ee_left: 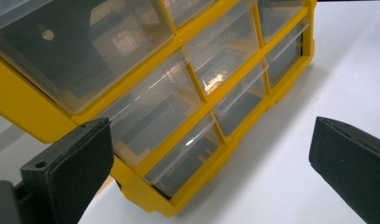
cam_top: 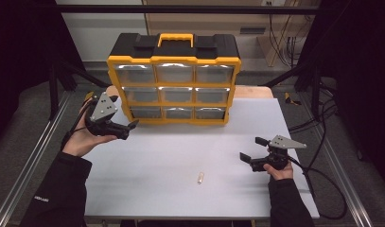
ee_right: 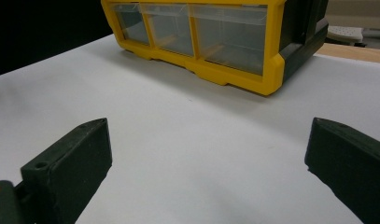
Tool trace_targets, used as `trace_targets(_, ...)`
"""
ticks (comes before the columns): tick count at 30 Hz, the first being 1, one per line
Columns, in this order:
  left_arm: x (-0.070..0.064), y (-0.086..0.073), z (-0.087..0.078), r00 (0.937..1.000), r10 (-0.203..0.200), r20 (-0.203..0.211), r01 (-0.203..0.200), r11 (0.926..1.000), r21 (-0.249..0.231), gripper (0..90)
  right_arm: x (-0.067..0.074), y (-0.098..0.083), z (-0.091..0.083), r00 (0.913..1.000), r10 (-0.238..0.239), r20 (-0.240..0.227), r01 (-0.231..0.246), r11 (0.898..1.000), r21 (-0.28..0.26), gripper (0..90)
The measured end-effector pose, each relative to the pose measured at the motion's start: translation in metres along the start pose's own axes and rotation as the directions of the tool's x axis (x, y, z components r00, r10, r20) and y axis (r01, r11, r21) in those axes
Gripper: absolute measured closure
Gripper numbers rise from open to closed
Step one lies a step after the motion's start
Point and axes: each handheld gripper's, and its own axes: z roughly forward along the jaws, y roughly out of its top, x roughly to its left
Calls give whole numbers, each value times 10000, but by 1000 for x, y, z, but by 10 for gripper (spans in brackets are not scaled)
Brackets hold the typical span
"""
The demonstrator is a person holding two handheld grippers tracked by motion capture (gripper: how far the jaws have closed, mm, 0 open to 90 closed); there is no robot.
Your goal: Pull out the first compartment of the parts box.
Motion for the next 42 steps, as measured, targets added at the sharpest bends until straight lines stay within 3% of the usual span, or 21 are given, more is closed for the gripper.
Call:
trace_targets(13,1,9,5,9968,759,-243,-751,9966,329,0,0,0,0,10000,1,-3,-1,10000,-13,13)
trace_targets(24,5,16,6,9901,1304,-521,-1285,9910,381,0,0,0,0,10000,0,-18,0,10000,28,13)
trace_targets(42,11,30,11,9669,2389,-896,-2336,9701,662,0,0,0,1,10000,-28,2,28,10000,30,14)
